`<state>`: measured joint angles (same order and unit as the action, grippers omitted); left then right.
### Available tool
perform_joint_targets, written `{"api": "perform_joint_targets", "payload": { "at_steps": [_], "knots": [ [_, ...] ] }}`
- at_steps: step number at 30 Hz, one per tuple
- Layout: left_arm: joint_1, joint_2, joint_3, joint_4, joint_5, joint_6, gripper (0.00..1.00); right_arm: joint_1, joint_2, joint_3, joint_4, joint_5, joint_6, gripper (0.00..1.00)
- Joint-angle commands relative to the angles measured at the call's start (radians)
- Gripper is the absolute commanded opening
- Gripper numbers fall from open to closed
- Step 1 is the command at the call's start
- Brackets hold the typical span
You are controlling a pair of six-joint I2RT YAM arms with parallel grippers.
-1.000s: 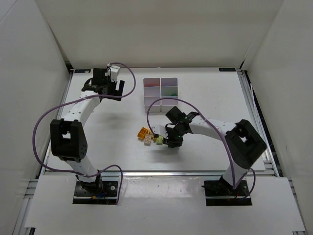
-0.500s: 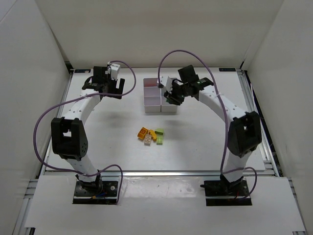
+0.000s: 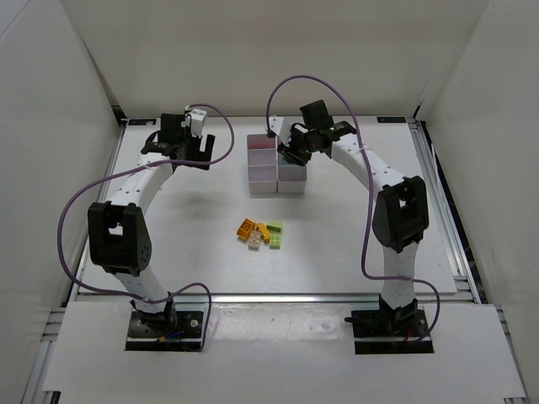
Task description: Sort the legos into containers by color
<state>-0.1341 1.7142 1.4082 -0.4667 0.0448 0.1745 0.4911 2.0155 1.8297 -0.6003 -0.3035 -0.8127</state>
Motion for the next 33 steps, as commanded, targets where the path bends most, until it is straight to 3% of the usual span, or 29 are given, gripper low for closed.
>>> {"api": "perform_joint_targets", "payload": {
  "at_steps": [1,15,23,33],
  "knots": [
    [-0.004,-0.011,0.017,0.005,0.006,-0.004,0.99,-0.002,0.023,0.059,0.030,0.010,-0.008,0.11],
    [-0.004,0.001,0.031,0.005,0.009,-0.004,0.99,-0.009,0.130,0.138,0.074,0.066,-0.011,0.24],
    [-0.004,-0.005,0.020,0.005,0.006,-0.004,0.99,-0.011,0.123,0.131,0.096,0.083,0.009,0.47],
    [-0.004,-0.014,0.017,0.005,0.013,-0.010,0.99,-0.011,0.069,0.123,0.094,0.075,0.033,0.54]
  ]
}}
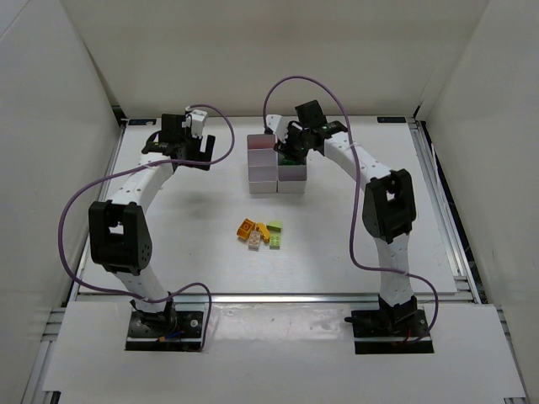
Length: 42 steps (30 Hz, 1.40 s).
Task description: Sort the legos into containers by color
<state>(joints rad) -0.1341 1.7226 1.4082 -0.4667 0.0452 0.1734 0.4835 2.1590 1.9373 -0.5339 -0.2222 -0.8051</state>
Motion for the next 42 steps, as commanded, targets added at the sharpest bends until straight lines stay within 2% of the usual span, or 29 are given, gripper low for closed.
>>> {"api": "perform_joint_targets", "payload": {
  "at_steps": [1,6,8,9,11,14,19,25,28,36,42],
  "knots": [
    [-0.004,-0.029,0.011,0.005,0.027,-0.012,1.00,-0.003,-0.093,0.011,0.028,-0.011,0.040,0.54],
    [-0.004,-0.133,-0.063,0.005,0.171,-0.031,0.99,-0.006,-0.270,-0.073,0.035,-0.039,0.184,0.58],
    [-0.007,-0.170,-0.103,-0.009,0.287,-0.019,1.00,-0.016,-0.369,-0.155,0.051,-0.042,0.282,0.64],
    [-0.009,-0.193,-0.112,-0.022,0.330,-0.009,0.99,-0.028,-0.393,-0.203,0.043,-0.040,0.314,0.73],
    [-0.022,-0.202,-0.118,-0.078,0.422,0.000,0.99,-0.064,-0.450,-0.253,0.037,-0.040,0.406,0.83],
    [-0.048,-0.222,-0.166,-0.101,0.459,-0.015,1.00,-0.114,-0.488,-0.336,0.023,-0.057,0.490,0.89],
    [-0.153,-0.261,-0.278,-0.101,0.343,-0.070,0.95,-0.247,-0.495,-0.408,0.026,-0.104,0.583,0.91],
    [-0.363,-0.290,-0.383,-0.081,0.130,-0.169,0.92,-0.276,-0.485,-0.425,0.035,-0.109,0.572,0.91],
    [-0.371,-0.236,-0.380,-0.075,0.070,-0.247,0.92,-0.276,-0.484,-0.431,0.038,-0.112,0.560,0.91],
    [-0.443,-0.167,-0.382,-0.039,-0.072,-0.305,0.91,-0.276,-0.476,-0.425,0.035,-0.109,0.529,0.90],
    [-0.443,-0.124,-0.350,-0.027,0.001,-0.301,0.89,-0.276,-0.473,-0.437,0.035,-0.118,0.521,0.90]
  ]
}}
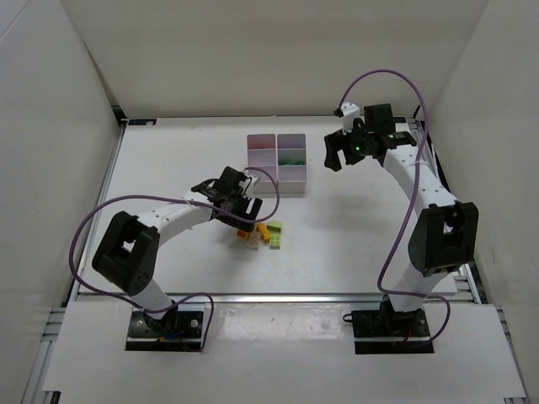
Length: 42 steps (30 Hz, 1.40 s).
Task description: Sort the legos into containers by color
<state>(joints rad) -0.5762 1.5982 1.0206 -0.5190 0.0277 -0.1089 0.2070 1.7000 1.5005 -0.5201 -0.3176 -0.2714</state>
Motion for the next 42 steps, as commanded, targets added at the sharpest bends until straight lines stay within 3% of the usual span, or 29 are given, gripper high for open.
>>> {"api": "perform_joint_targets", "payload": {
  "at_steps": [1,8,14,19,28,34,35,42],
  "knots": [
    [-0.007,0.002,0.039,0.027,0.018,-0.020,0.89,0.000,-0.014,-0.003,0.022,-0.024,-0.014,0.89],
    [-0.010,0.032,0.033,0.033,0.014,-0.017,0.80,0.000,-0.008,0.003,0.022,-0.021,-0.026,0.89],
    [-0.010,0.046,0.045,0.036,0.055,-0.008,0.49,0.000,-0.007,-0.003,0.022,-0.018,-0.032,0.89],
    [-0.010,0.040,0.068,0.039,0.044,0.026,0.37,0.000,0.003,0.000,0.026,-0.018,-0.035,0.89],
    [-0.007,0.035,0.286,0.070,-0.020,0.202,0.37,0.000,0.016,0.017,0.028,-0.038,-0.026,0.89],
    [0.004,0.140,0.481,0.030,0.096,0.447,0.58,0.002,0.032,0.038,0.020,-0.049,-0.037,0.89],
    [0.007,0.153,0.507,0.013,0.106,0.539,0.59,0.002,0.033,0.038,0.020,-0.049,-0.037,0.89],
    [0.059,0.267,0.703,-0.122,0.232,0.797,0.61,0.000,0.032,0.032,0.019,-0.052,-0.043,0.89]
  ]
}}
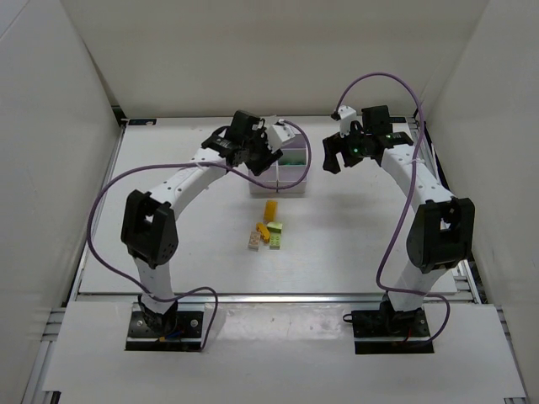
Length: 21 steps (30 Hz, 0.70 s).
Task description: Sort the legos into containers by color
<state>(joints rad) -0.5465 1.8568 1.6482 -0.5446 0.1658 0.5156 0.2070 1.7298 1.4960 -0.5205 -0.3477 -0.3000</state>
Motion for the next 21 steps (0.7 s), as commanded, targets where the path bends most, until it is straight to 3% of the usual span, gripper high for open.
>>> {"api": "perform_joint_targets", "payload": {
  "at_steps": [1,2,3,4,7,8,10,11,13,17,18,21],
  "knots": [
    [0.033,0.021,0.097,-0.104,0.090,0.185,0.57,0.000,0.002,0.036,0.023,-0.020,-0.014,0.89],
    [0.048,0.047,0.149,-0.138,0.116,0.195,0.43,0.000,0.002,0.033,0.025,-0.019,-0.016,0.89],
    [0.057,0.057,0.169,-0.138,0.116,0.192,0.43,0.000,0.002,0.032,0.025,-0.019,-0.016,0.89],
    [0.069,0.061,0.180,-0.150,0.136,0.179,0.33,0.002,-0.001,0.032,0.025,-0.016,-0.017,0.89],
    [0.086,0.026,0.144,-0.150,0.179,0.167,0.33,-0.003,-0.003,0.024,0.024,-0.005,-0.019,0.89],
    [0.077,-0.019,0.118,-0.147,0.208,0.163,0.38,0.000,-0.006,0.020,0.025,-0.002,-0.021,0.89],
    [0.060,-0.062,0.020,-0.130,0.225,0.124,0.62,0.000,-0.009,0.013,0.031,-0.002,-0.022,0.90],
    [0.050,-0.106,-0.013,-0.120,0.235,0.109,0.67,0.000,-0.010,0.006,0.028,-0.005,-0.024,0.90],
    [0.022,-0.145,-0.112,-0.085,0.235,0.032,0.88,0.000,-0.013,0.004,0.007,-0.037,-0.072,0.89],
    [0.039,-0.228,-0.252,0.044,0.047,-0.237,0.99,0.040,-0.036,-0.014,-0.107,-0.296,-0.285,0.84],
    [0.074,-0.241,-0.266,0.064,0.017,-0.338,1.00,0.083,-0.036,-0.019,-0.171,-0.322,-0.339,0.84],
    [0.149,-0.229,-0.269,0.089,-0.056,-0.431,0.99,0.182,-0.055,-0.071,-0.202,-0.312,-0.485,0.86]
  ]
}}
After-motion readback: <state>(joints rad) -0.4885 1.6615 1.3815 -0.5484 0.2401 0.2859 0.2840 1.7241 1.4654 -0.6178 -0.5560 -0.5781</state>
